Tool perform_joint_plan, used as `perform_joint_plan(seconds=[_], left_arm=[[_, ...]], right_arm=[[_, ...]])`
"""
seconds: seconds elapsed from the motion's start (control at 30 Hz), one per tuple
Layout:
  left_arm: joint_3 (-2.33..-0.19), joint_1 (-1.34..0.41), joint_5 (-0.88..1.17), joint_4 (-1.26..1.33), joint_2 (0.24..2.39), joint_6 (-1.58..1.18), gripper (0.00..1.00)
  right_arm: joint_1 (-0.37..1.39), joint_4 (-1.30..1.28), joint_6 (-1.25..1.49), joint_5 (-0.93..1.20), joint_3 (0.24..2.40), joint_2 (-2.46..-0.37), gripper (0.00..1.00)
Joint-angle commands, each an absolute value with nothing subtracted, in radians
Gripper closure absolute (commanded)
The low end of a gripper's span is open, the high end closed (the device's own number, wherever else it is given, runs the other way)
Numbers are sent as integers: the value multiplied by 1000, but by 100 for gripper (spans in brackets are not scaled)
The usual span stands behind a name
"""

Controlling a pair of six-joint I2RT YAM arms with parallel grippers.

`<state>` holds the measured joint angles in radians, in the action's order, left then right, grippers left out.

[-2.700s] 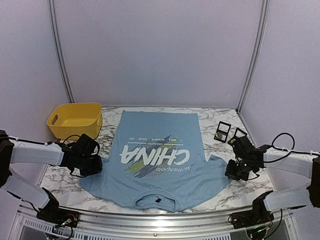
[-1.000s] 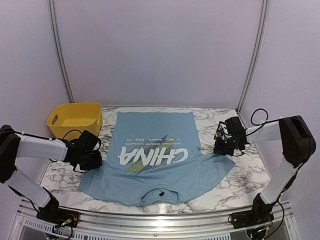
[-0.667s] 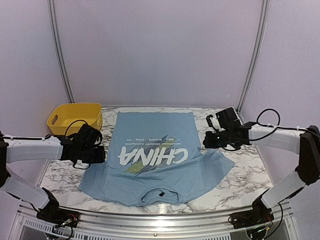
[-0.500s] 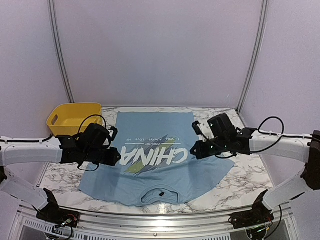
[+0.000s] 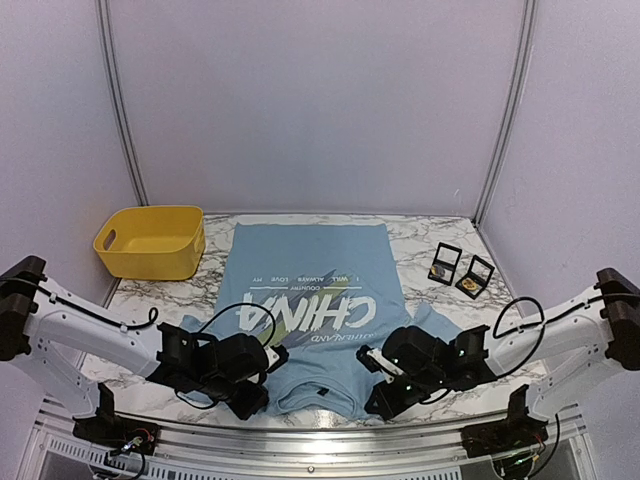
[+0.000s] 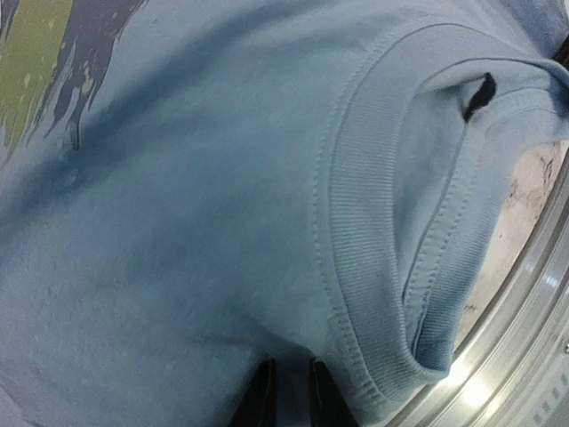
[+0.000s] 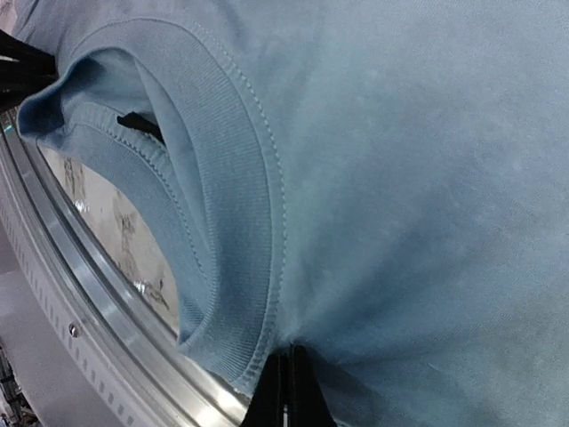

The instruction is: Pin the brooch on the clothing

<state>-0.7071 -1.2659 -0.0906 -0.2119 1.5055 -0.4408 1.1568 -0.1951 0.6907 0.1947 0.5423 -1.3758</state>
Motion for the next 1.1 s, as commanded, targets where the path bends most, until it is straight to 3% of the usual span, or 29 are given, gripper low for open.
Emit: perform_joint_plan(seconds=[0.0,0.3,0.4,0.5,0.57,0.67,0.87,1.07], left_arm=[[-634,-1317,-110,-280,1439,-540,86],[-666,-1403,-39,-383,1416,-491,83],[-719,-1403,-3,-441,1347,-443,78],[-805,-1379,-24,-479,1265,-376,67],[-848,-1301,-63,-475,1227,-347,63],[-884,-1042,-101,-447,1237,-336,64],[-1008,-702,-173,-439,1450,-331,71],[-1021,-551,-210,-392,1601,-330,71]], right_arm=[[1302,-348,907,103,508,-1339,100],[1412,-451,913,76,669,-1354,100],[1361,-519,844,58,757,-1311,100],[1250,-550,760,15,811,-1257,100],[1136,-554,703,-57,826,-1238,100],[913,-528,619,-129,844,-1263,100],[551,-383,416,-94,990,-1449,100],[407,-351,323,-12,1137,-1714,100]])
